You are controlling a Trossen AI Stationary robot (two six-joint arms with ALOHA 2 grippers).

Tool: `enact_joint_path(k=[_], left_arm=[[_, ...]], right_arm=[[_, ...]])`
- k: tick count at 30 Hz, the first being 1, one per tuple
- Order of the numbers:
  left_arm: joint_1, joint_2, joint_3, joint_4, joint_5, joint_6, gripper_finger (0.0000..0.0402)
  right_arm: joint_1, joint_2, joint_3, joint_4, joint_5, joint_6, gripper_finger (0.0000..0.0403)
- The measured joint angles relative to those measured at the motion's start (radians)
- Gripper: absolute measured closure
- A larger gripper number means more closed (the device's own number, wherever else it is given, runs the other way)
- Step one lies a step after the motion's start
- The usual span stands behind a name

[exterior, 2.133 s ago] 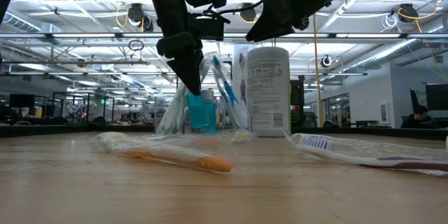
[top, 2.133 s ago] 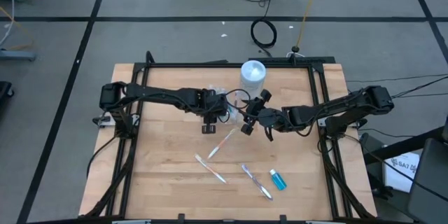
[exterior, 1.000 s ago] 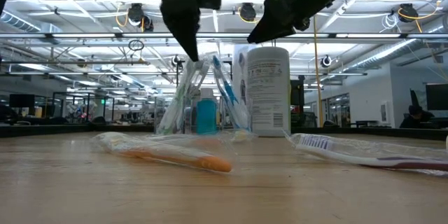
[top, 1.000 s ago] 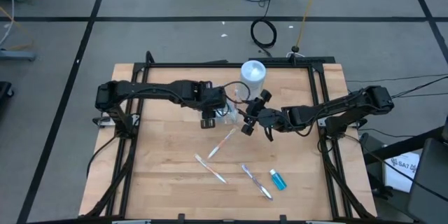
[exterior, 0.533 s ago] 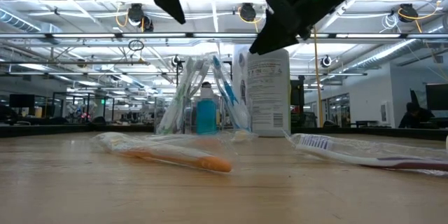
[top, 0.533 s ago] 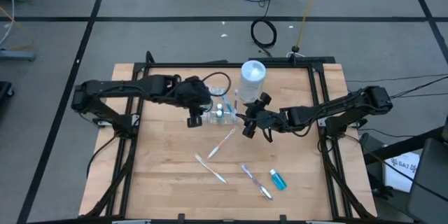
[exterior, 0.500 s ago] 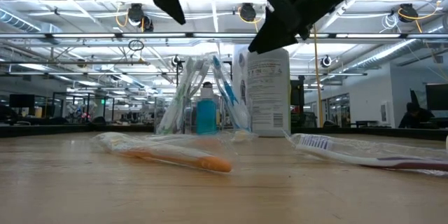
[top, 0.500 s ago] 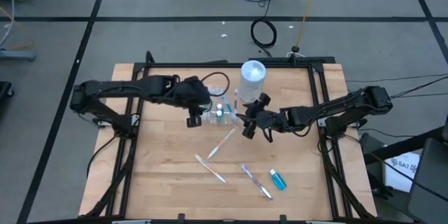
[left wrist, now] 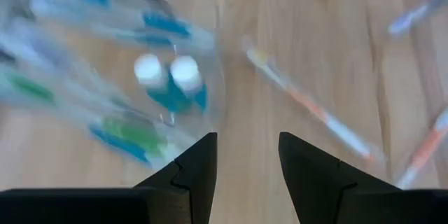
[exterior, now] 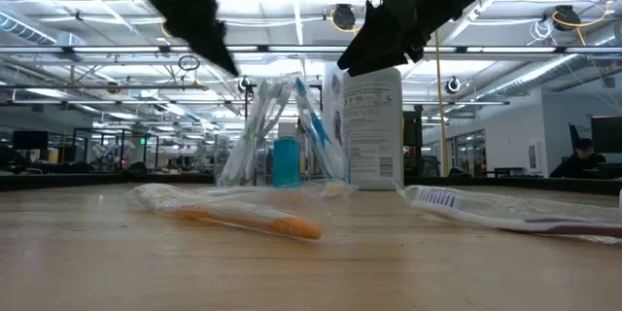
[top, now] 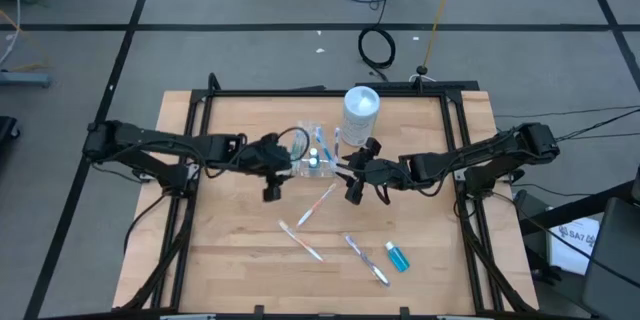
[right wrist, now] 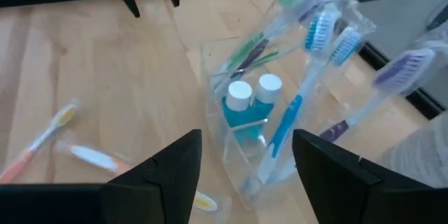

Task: Pick & Place toothbrushing station
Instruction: Put the violet toothbrush into the transparent organizer

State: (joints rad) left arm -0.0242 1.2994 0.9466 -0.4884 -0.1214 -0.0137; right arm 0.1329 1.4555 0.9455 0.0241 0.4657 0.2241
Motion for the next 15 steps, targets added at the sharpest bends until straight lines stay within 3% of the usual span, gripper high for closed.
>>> enact_joint_path(k=[8,15], left_arm=[[-0.059,-0.001,-0.115,0.175,0.002,0.017,0.0243],[-0.094,-0.002,-0.127,0.183,0.018,0.01,0.0243]], right_arm=[[0.0,0.0,0.0,0.008,-0.109,0.002,0.0192],[0.034,0.021,0.0,0.011,-0.142,0.072,0.0194]])
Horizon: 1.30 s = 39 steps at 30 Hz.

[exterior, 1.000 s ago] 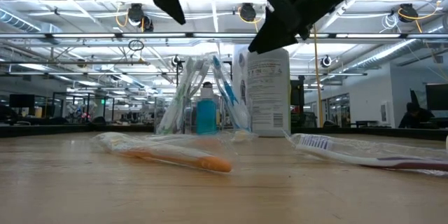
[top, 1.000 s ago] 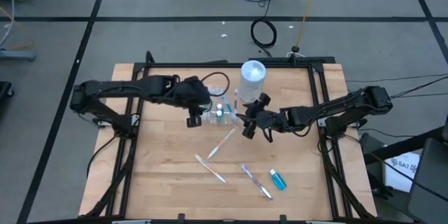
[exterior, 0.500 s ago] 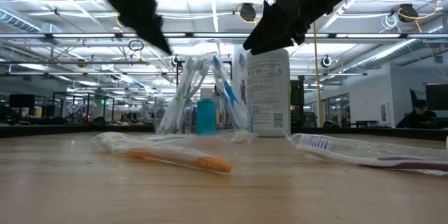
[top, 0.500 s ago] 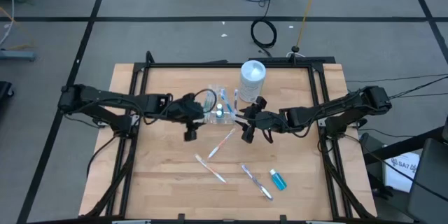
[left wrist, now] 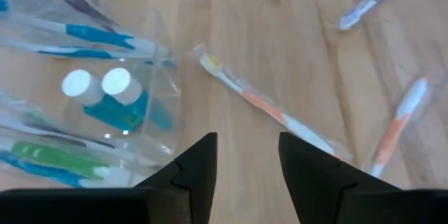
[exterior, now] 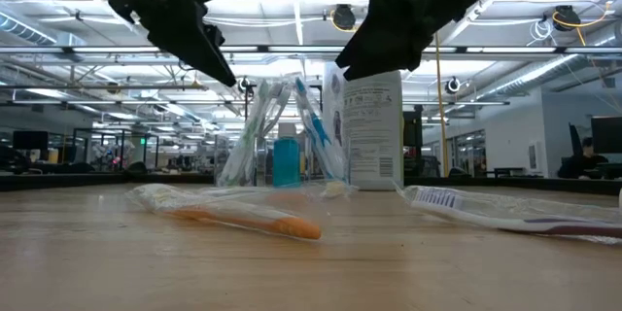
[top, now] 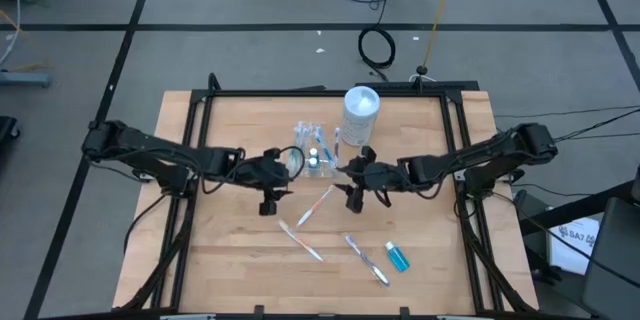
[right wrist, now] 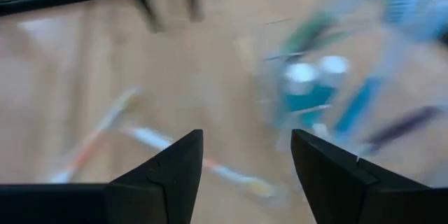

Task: Pick & Place toothbrushing station
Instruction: Put the violet toothbrush into the transparent organizer

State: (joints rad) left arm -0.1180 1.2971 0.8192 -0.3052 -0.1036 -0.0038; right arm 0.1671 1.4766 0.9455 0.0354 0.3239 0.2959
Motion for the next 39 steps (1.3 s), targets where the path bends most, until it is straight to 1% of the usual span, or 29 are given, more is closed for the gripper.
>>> enact_joint_path(k=[4,8,11,14,16,18,21,24,28,32,36,39], left_arm=[[-0.01,-0.039,0.0,0.005,0.01,-0.021,0.0243],[-0.01,-0.091,0.0,0.039,0.034,-0.036,0.0243],[-0.008,-0.129,0.002,0.075,0.033,-0.032,0.0243],[-0.005,-0.161,0.001,0.07,0.024,-0.031,0.0243],[-0.005,-0.169,0.001,0.072,0.024,-0.03,0.0243],[-0.005,-0.168,0.001,0.071,0.025,-0.028,0.0243],[-0.004,-0.168,0.001,0.07,0.022,-0.026,0.0243],[0.0,-0.156,0.001,0.071,0.013,-0.025,0.0243],[0.001,-0.147,0.001,0.07,0.004,-0.025,0.0243],[0.001,-0.145,0.001,0.069,-0.006,-0.026,0.0243],[0.001,-0.145,0.001,0.07,-0.007,-0.026,0.0243],[0.001,-0.145,0.001,0.07,-0.008,-0.028,0.0243]], right_arm=[[0.069,0.028,0.001,0.052,-0.018,0.043,0.0199],[0.125,0.027,0.026,0.094,-0.014,0.021,0.0203],[0.153,0.027,0.053,0.088,-0.015,0.002,0.0206],[0.178,0.034,0.059,0.083,-0.016,0.015,0.0207],[0.192,0.063,0.06,0.071,-0.008,0.053,0.0207],[0.216,0.086,0.055,0.034,0.031,0.082,0.0207],[0.239,0.128,0.061,0.05,0.04,0.097,0.0207],[0.267,0.175,0.056,0.039,0.033,0.18,0.0207],[0.315,0.228,0.057,0.014,-0.014,0.305,0.0207],[0.36,0.286,0.057,-0.052,-0.047,0.476,0.0207],[0.4,0.326,0.059,-0.092,-0.04,0.558,0.0207],[0.416,0.35,0.056,-0.113,-0.037,0.583,0.0207]])
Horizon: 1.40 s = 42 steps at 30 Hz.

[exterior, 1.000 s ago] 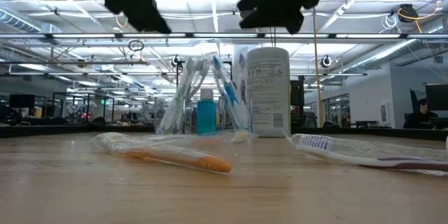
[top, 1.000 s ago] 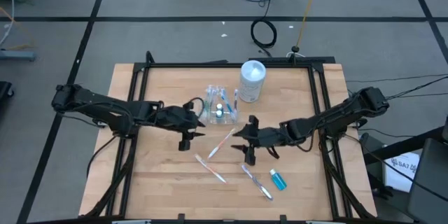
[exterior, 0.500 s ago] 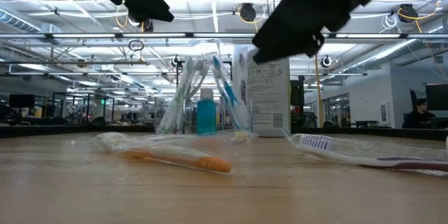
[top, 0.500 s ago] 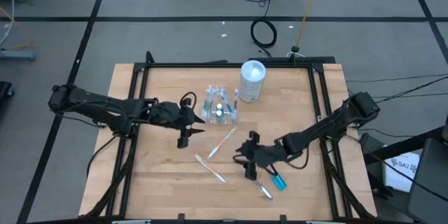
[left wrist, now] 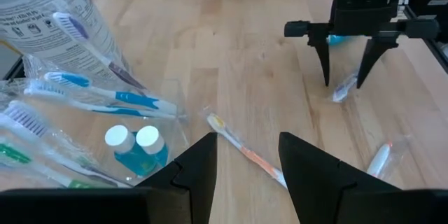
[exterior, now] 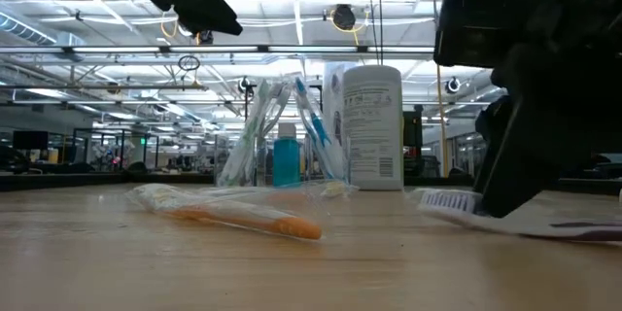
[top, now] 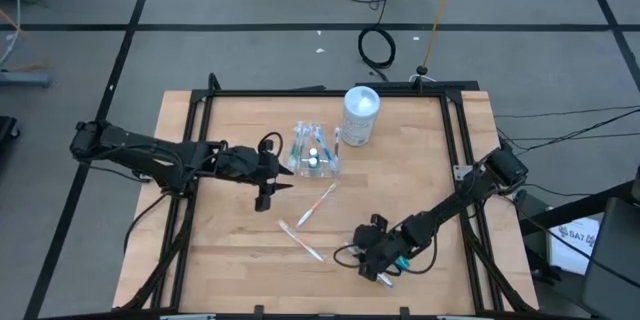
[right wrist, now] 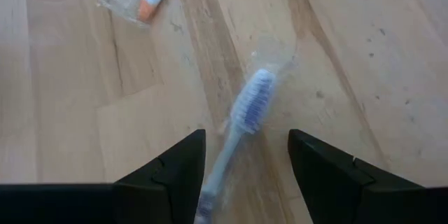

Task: Pick & Place toothbrushing station
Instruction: Put the violet toothbrush into the transparent organizer

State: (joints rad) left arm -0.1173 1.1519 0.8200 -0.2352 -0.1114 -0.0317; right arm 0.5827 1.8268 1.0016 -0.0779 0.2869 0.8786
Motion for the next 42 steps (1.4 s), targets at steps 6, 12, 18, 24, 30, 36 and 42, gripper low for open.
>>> enact_joint_path(k=[6,12,18,24,30,36,42], left_arm=[[0.0,0.0,0.0,-0.002,-0.001,-0.005,0.0243],[0.0,0.0,0.0,-0.002,-0.002,-0.002,0.0243],[0.0,0.0,0.0,-0.009,-0.002,0.0,0.0243],[0.0,0.0,0.0,-0.008,-0.002,0.001,0.0243],[0.0,0.0,0.0,-0.009,-0.003,0.001,0.0243],[0.0,0.0,0.0,-0.024,-0.003,0.002,0.0243],[0.0,0.0,0.0,-0.025,-0.003,0.002,0.0243]], right_arm=[[-0.002,0.004,-0.014,0.003,0.007,-0.007,0.0207],[-0.002,0.002,-0.05,0.01,0.008,-0.052,0.0226],[-0.008,-0.001,-0.062,0.006,0.009,-0.095,0.0295],[-0.043,-0.009,-0.064,0.041,-0.009,-0.107,0.0366],[-0.082,-0.017,-0.068,0.119,-0.017,-0.146,0.0394],[-0.151,-0.055,-0.067,0.29,0.003,-0.214,0.0383],[-0.246,-0.136,-0.065,0.397,0.084,-0.417,0.0398]])
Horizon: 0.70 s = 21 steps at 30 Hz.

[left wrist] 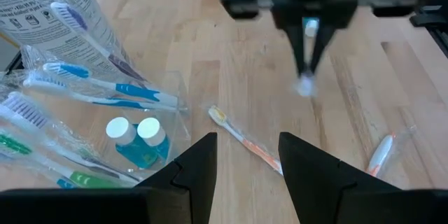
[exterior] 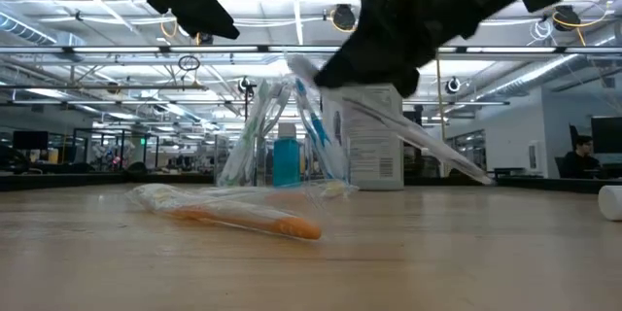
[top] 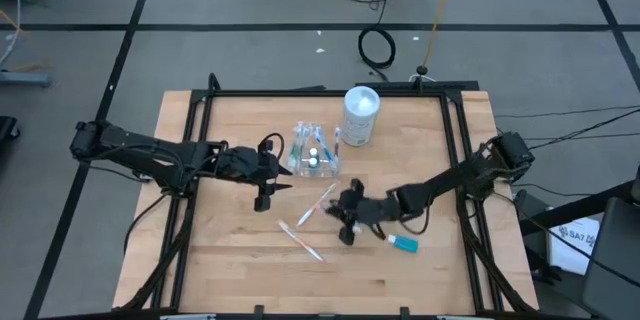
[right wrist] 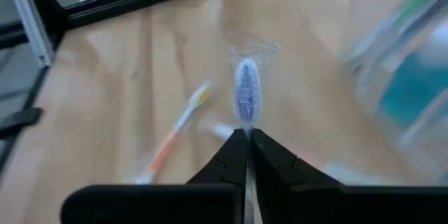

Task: Pick & Place toothbrushing station
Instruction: Put the violet toothbrush into the transparent organizer

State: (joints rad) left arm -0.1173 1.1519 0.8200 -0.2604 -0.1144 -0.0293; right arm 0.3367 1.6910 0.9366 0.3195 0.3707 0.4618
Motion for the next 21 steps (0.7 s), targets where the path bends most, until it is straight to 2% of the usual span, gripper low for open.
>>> enact_joint_path(k=[3,6,8,10,13,15,17,21], left_arm=[[0.0,0.0,0.0,0.0,0.0,0.0,0.0243],[0.0,0.0,0.0,0.002,0.0,0.001,0.0243],[0.0,0.0,0.0,0.001,0.0,0.004,0.0243],[0.0,0.0,0.0,0.002,0.0,0.005,0.0243],[0.0,0.0,0.0,0.001,0.0,0.006,0.0243],[0.0,0.0,0.0,0.002,0.0,0.008,0.0243],[0.0,0.0,0.0,0.002,0.0,0.008,0.0243],[0.0,0.0,0.0,0.002,0.0,0.008,0.0243]], right_arm=[[-0.038,-0.058,-0.002,0.031,0.056,-0.144,0.0396],[-0.073,-0.116,-0.001,0.092,0.158,-0.318,0.0397],[-0.097,-0.137,-0.001,0.18,0.206,-0.44,0.04],[-0.12,-0.14,-0.008,0.338,0.198,-0.567,0.0403],[-0.156,-0.131,-0.054,0.649,0.09,-0.739,0.0402],[-0.186,-0.108,-0.087,0.807,0.042,-0.761,0.0402],[-0.219,-0.091,-0.137,0.894,0.046,-0.751,0.0402],[-0.303,-0.019,-0.215,1.036,0.048,-0.622,0.0402]])
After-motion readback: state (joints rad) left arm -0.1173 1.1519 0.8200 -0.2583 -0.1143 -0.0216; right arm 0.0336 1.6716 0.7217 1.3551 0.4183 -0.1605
